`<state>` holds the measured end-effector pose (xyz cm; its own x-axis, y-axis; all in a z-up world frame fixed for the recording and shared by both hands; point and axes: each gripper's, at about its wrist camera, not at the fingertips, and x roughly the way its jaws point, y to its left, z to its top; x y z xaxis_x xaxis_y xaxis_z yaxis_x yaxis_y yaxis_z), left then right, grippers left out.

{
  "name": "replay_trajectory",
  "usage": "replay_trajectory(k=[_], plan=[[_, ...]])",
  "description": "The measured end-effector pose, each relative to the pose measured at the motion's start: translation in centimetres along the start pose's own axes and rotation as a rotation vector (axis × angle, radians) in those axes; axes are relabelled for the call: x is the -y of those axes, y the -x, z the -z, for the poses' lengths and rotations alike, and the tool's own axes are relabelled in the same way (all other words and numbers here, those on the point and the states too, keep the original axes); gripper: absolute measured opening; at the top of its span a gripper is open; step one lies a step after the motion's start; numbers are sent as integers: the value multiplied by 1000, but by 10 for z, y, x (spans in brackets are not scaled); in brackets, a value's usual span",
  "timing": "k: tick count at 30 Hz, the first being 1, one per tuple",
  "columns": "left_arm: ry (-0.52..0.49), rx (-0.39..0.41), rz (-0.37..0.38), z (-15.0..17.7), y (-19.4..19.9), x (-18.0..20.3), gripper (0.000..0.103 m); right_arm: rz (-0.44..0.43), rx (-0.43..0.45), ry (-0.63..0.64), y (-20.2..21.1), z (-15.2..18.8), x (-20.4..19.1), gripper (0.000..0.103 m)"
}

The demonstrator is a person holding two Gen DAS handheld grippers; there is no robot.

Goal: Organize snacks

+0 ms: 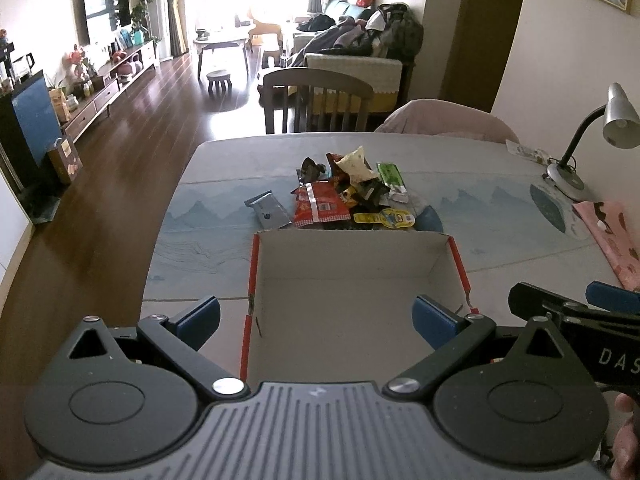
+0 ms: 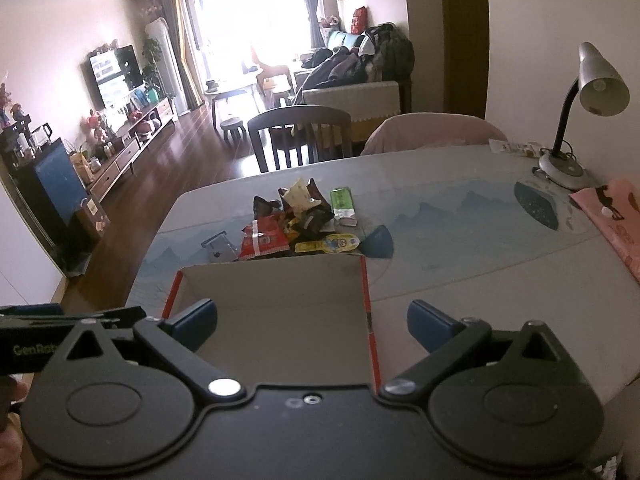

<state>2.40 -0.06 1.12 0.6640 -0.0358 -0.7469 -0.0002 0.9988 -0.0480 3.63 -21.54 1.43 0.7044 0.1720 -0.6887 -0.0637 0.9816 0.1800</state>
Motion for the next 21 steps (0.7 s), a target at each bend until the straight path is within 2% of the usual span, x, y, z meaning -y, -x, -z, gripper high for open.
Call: replay_trajectory(k=[21], plan=[[-2, 4, 12, 0, 6, 1, 103, -21, 12, -17, 5, 3, 4, 102]])
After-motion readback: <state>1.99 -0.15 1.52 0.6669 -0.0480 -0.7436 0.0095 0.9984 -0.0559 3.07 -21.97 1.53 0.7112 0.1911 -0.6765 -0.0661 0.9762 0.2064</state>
